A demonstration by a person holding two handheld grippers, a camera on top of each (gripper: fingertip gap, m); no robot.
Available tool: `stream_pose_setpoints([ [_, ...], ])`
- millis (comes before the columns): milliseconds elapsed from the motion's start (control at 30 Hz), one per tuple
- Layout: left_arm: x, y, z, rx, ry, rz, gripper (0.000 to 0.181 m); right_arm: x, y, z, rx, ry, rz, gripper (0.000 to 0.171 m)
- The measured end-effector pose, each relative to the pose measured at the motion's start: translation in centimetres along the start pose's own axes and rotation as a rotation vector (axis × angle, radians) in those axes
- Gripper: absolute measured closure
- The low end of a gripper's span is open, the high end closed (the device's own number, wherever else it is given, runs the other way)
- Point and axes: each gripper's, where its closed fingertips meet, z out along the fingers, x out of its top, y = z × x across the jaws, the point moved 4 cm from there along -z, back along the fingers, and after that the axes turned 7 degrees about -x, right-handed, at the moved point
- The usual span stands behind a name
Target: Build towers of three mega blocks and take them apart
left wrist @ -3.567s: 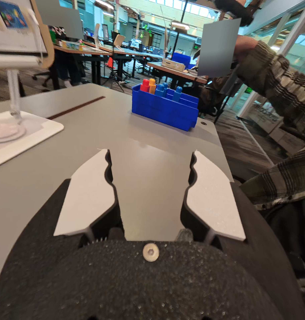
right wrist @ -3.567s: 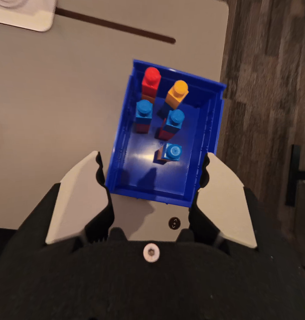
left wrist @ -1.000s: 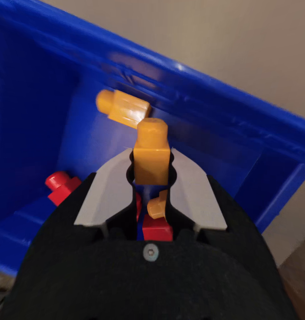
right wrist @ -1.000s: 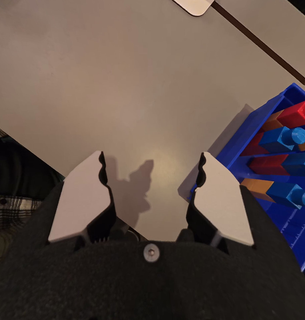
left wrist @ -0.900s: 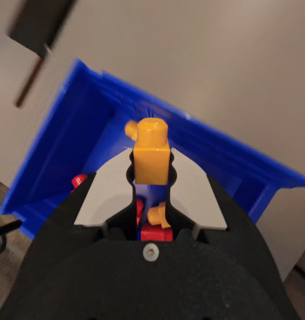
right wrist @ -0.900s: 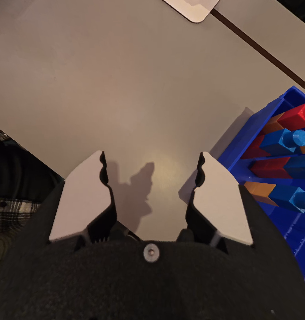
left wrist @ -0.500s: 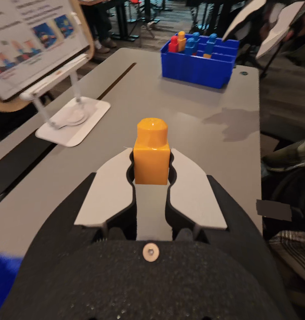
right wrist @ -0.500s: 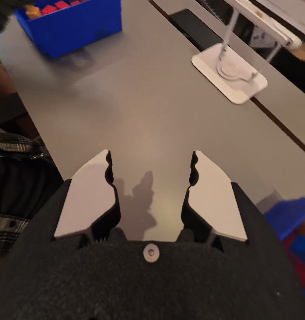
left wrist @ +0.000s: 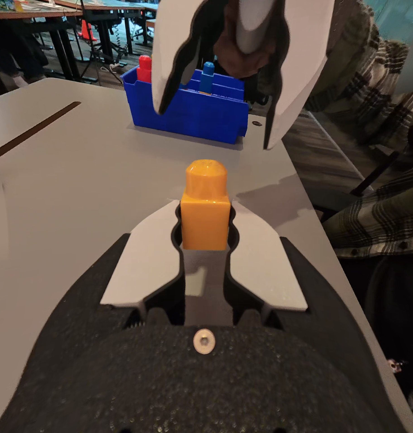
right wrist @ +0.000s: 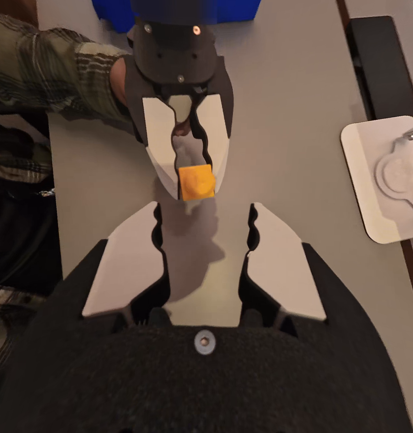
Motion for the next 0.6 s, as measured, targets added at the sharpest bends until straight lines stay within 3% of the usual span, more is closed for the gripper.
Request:
stream_pose_setpoints([
  [300, -0.3, 0.3, 1.1, -0.042, -0.004, 0.019, 0.146, -0.4, -0.6, 2.8, 0.241, -0.072, -0.019, 0.141],
  [467, -0.5, 0.2, 1.0, -0.030, -0.017, 0.014, 0.145, -0.5, -0.7, 3.0, 0.249, -0.136, -0.076, 0.143],
  [600, -1.3, -0.8, -1.7, 0.121, -0.110, -0.015, 0.116, -2.0, 0.9, 3.2, 0.158, -0.271, -0.136, 0.143],
])
